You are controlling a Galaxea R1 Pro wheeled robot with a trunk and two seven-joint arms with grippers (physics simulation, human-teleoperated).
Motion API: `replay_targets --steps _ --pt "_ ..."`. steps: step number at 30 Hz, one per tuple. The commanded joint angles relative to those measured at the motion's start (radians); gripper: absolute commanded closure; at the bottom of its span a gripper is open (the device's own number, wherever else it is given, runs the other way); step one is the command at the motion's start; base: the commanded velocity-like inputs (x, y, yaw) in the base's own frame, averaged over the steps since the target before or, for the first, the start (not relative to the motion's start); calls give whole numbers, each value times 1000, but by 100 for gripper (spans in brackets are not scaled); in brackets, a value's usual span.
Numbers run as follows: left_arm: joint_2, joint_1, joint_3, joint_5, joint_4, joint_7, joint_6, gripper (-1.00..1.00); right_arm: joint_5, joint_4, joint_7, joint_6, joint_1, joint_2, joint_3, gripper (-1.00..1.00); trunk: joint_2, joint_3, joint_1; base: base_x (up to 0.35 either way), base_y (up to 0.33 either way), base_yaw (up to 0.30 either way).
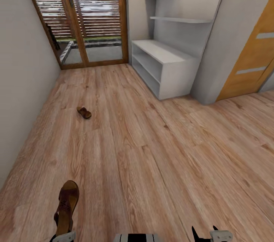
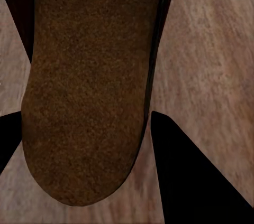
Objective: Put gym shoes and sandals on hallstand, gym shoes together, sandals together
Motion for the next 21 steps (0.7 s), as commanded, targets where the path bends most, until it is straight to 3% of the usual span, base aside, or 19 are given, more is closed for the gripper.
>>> replay_targets --steps 1,21 --pt "0 -1 0 -1 1 3 -3 100 4 0 7 -3 0 1 -6 -100 0 0 0 338 0 198" --pt "-1 -1 0 -1 1 3 -3 100 4 0 8 -3 0 0 -6 -100 0 27 0 338 -4 150"
